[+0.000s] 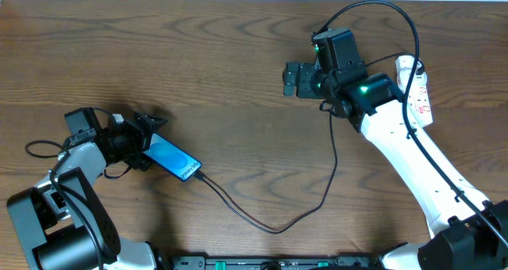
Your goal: Plug charger to phone and switch on socket
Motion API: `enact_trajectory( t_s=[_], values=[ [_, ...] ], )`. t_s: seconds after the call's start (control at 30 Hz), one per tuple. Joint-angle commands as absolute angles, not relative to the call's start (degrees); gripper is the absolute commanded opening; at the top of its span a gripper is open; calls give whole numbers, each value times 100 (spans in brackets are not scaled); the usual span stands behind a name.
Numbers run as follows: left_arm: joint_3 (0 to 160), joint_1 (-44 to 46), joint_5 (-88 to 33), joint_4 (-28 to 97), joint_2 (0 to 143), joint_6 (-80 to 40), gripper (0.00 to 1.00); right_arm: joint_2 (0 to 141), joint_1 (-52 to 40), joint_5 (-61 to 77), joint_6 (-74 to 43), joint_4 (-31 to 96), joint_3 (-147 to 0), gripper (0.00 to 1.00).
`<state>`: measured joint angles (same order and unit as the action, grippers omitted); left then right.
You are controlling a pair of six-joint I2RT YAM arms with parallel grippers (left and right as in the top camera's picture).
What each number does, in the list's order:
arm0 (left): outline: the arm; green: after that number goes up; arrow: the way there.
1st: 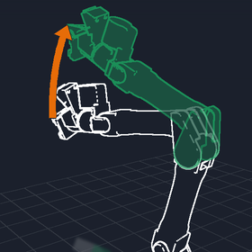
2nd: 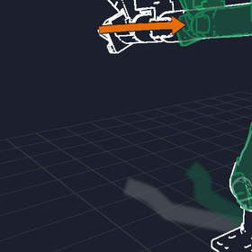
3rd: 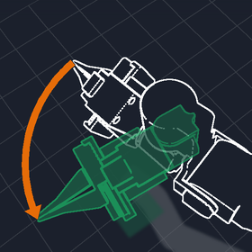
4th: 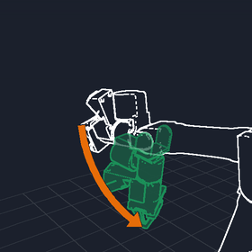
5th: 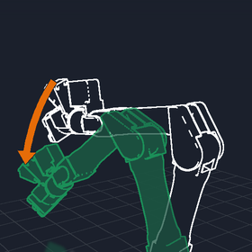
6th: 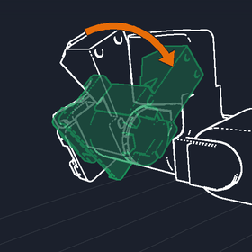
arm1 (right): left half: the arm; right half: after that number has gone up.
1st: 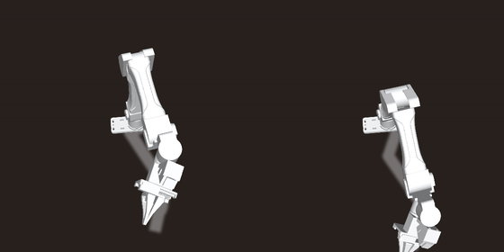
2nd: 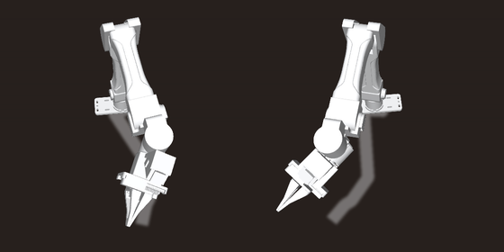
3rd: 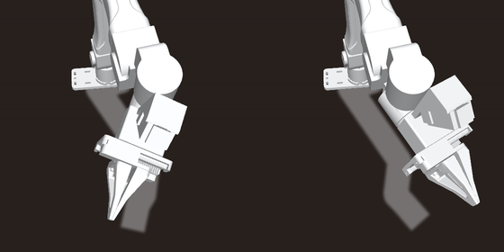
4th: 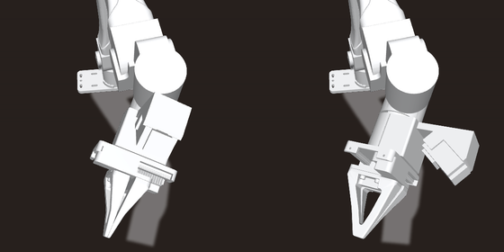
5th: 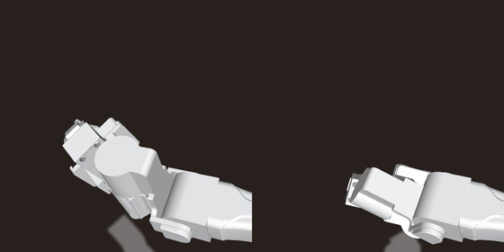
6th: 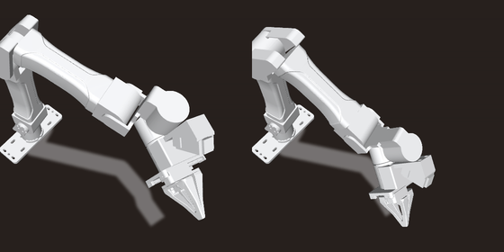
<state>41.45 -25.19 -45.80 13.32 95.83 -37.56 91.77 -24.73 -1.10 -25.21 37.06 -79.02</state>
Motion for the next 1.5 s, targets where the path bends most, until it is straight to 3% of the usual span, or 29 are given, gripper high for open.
enact_trajectory(
  t_s=[0.0, 1.47],
  values=[
    [3743, -2554, -2987, 1625, 10009, -3734, 92, 9144, -2523, -176, -2569, 3708, -7948, 99],
    [3743, -2554, -1973, 2467, 10009, -3559, 92, 9144, -2523, -137, -2567, 3708, -7948, 99]
  ],
)
